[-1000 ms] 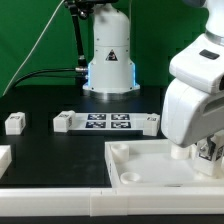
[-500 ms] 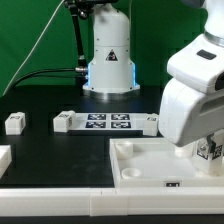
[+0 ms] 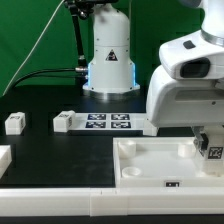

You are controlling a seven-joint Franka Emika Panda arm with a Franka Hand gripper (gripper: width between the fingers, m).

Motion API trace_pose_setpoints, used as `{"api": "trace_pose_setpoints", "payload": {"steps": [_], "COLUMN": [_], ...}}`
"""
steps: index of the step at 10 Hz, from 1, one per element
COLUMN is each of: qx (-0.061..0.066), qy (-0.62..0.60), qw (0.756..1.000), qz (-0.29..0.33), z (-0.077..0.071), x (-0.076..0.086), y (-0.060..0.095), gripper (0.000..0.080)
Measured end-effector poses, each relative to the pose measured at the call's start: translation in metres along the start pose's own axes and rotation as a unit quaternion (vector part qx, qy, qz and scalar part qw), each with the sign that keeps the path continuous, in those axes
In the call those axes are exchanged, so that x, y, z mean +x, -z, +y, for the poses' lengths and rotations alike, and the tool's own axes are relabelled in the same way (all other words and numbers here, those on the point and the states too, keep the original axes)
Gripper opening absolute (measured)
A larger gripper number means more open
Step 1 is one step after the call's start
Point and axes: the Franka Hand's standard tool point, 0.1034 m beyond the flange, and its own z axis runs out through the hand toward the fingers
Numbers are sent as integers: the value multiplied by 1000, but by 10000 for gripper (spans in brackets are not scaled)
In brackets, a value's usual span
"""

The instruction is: Assemble one leg

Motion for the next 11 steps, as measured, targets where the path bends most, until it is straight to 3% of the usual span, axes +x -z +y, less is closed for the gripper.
{"api": "trace_pose_setpoints", "payload": {"steps": [2,5,6,7,9,11], "qx": [8,6,6,6,15,12], "qy": [-144,-291,-288,-280,-250,-104], "qw": [990,957,957,960,968,994], "qz": [4,4,4,4,19,28], "z": [2,1,1,1,-2,-7], "x": [2,2,2,2,6,3], "y": [-1,-1,-2,-2,2,5], "gripper": [294,294,370,370,621,641]}}
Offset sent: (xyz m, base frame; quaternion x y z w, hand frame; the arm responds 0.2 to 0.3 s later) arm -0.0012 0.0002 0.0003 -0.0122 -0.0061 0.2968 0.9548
